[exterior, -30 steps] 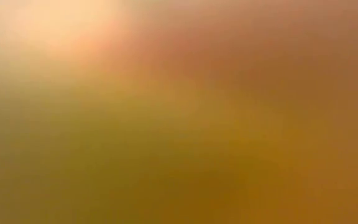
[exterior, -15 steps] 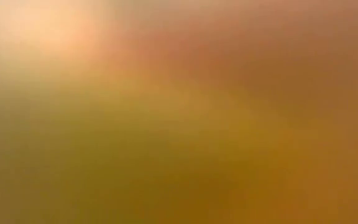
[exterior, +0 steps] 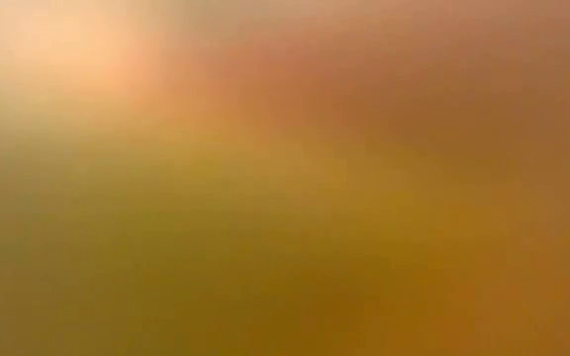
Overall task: Fold microfiber towels
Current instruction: Fold the green microfiber cloth
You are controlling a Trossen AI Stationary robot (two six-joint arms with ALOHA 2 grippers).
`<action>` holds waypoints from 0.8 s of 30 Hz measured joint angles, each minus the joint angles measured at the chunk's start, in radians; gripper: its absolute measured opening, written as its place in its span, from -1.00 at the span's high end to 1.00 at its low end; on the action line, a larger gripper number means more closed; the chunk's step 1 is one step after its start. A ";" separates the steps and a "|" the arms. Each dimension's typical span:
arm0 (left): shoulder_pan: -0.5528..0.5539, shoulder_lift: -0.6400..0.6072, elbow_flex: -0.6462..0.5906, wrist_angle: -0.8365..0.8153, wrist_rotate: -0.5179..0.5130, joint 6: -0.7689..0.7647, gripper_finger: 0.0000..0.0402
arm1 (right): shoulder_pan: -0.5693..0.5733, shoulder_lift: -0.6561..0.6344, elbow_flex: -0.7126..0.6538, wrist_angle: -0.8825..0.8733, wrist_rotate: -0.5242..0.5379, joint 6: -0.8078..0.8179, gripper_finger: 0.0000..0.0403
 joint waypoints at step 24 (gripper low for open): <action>0.181 0.000 -0.126 0.169 -0.045 -0.089 1.00 | -0.235 0.235 0.000 0.243 0.127 -0.167 0.92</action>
